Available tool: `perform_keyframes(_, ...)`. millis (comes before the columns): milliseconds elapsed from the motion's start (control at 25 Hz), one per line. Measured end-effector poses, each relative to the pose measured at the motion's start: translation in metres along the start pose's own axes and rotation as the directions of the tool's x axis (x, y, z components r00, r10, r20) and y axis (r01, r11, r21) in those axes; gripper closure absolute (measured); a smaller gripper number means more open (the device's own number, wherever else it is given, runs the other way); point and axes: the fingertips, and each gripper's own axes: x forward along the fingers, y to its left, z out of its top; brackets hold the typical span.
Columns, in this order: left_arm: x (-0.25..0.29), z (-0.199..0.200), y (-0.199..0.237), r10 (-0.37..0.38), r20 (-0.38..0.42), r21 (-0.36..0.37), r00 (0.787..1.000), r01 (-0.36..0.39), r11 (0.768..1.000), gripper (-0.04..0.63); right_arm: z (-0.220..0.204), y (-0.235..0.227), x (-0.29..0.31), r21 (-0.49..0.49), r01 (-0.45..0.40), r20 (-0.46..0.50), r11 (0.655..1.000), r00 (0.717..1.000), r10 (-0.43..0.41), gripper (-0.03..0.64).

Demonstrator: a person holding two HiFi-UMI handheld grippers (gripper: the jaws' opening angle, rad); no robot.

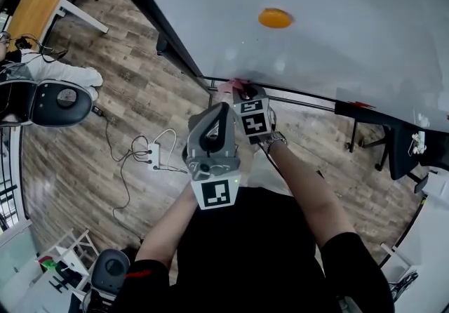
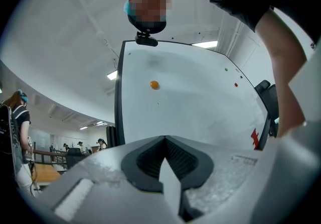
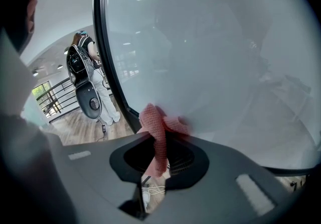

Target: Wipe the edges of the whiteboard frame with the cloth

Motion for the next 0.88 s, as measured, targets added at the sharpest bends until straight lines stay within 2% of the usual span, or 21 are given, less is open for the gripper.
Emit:
perform_keyframes(360,0.004,0.004,-0.017,0.017,-0.02,-0.01,1.0,-0.017,1.0,0.598,-0.009,-0.018,-0.012,0.006,-0.001,-0.005,1.0,1.0,0.001,0.563)
perform_keyframes(880,0.029,-0.004,-0.051,0.021,-0.031,0.02,0.999,-0.02,1.0,0.598,-0.026,-0.061,-0.031,0.014,-0.002,-0.011,1.0,1.0,0.002,0.563)
